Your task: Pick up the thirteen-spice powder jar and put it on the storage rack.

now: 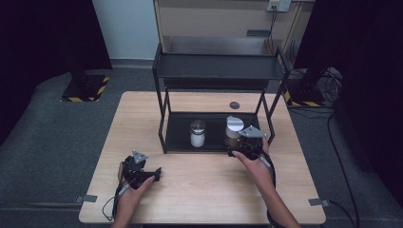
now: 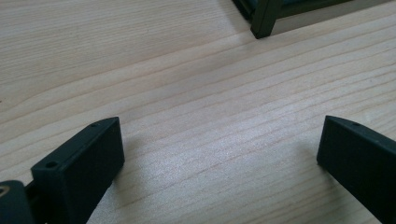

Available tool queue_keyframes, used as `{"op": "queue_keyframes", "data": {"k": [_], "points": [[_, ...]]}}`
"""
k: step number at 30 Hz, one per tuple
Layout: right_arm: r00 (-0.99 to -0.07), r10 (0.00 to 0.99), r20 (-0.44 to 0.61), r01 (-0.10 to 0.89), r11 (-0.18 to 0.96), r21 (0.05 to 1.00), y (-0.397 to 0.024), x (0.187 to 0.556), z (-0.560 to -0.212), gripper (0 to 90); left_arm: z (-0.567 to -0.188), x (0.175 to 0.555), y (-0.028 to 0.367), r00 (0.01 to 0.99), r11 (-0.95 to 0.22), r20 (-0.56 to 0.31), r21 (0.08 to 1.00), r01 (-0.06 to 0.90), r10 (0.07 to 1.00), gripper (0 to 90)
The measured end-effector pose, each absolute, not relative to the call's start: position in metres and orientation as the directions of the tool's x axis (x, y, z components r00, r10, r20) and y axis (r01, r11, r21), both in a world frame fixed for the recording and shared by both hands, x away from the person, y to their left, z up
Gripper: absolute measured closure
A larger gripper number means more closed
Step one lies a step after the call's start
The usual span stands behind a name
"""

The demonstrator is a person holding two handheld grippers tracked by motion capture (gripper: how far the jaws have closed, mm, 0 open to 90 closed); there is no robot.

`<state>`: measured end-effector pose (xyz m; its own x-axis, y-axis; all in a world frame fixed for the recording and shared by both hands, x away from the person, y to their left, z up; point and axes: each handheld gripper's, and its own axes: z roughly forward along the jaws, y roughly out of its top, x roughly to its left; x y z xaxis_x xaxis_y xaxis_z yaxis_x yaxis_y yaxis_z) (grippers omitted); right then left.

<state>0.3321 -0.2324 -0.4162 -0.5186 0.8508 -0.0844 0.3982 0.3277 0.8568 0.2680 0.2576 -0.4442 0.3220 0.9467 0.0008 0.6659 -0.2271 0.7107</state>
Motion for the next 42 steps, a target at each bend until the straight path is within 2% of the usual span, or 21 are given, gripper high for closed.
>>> {"op": "queue_keyframes", "data": {"k": [15, 32, 42], "points": [[-0.544, 0.836, -0.071, 0.423, 0.346, 0.837, -0.241, 0.311, -0.409, 5.7, -0.444, 0.268, 0.258, 0.322, -0.227, 0.0, 0.711, 0.666, 0.947, 0.0], [-0.592, 0.804, -0.057, 0.421, 0.369, 0.829, -0.261, 0.283, -0.417, 5.2, -0.444, 0.268, 0.258, 0.323, -0.227, 0.0, 0.711, 0.666, 0.946, 0.0], [-0.612, 0.79, -0.031, 0.458, 0.387, 0.8, -0.272, 0.273, -0.429, 4.9, -0.444, 0.268, 0.257, 0.322, -0.227, 0.001, 0.711, 0.666, 0.947, 0.0]]}}
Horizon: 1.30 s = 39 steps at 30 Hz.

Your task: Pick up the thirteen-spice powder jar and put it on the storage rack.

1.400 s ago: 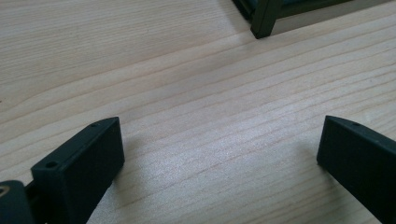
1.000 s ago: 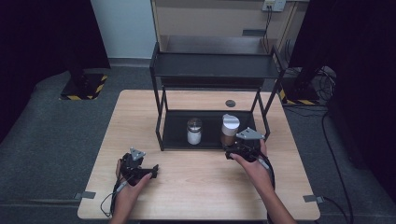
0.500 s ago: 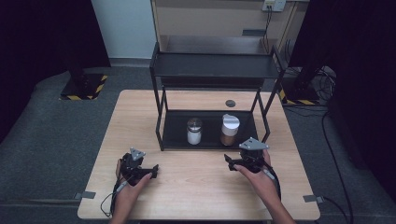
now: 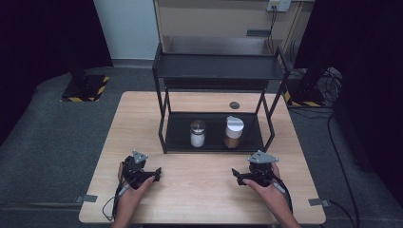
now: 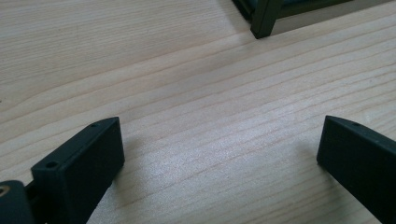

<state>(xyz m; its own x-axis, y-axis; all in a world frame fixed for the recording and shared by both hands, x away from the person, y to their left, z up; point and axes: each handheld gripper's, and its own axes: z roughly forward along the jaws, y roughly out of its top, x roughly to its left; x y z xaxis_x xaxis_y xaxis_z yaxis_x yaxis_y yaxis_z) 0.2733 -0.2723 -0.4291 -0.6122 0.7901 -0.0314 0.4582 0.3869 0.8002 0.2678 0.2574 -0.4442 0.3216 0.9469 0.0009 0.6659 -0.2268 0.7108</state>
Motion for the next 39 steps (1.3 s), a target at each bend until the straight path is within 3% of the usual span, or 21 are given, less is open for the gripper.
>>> {"op": "queue_keyframes", "data": {"k": [16, 39], "points": [[-0.603, 0.798, -0.007, 0.55, 0.422, 0.721, -0.279, 0.277, -0.444, 4.4, -0.444, 0.267, 0.257, 0.322, -0.227, 0.001, 0.711, 0.666, 0.947, 0.0], [-0.59, 0.807, 0.006, 0.566, 0.407, 0.717, -0.279, 0.275, -0.443, 3.7, -0.444, 0.267, 0.256, 0.319, -0.225, 0.001, 0.71, 0.667, 0.948, 0.0]]}}
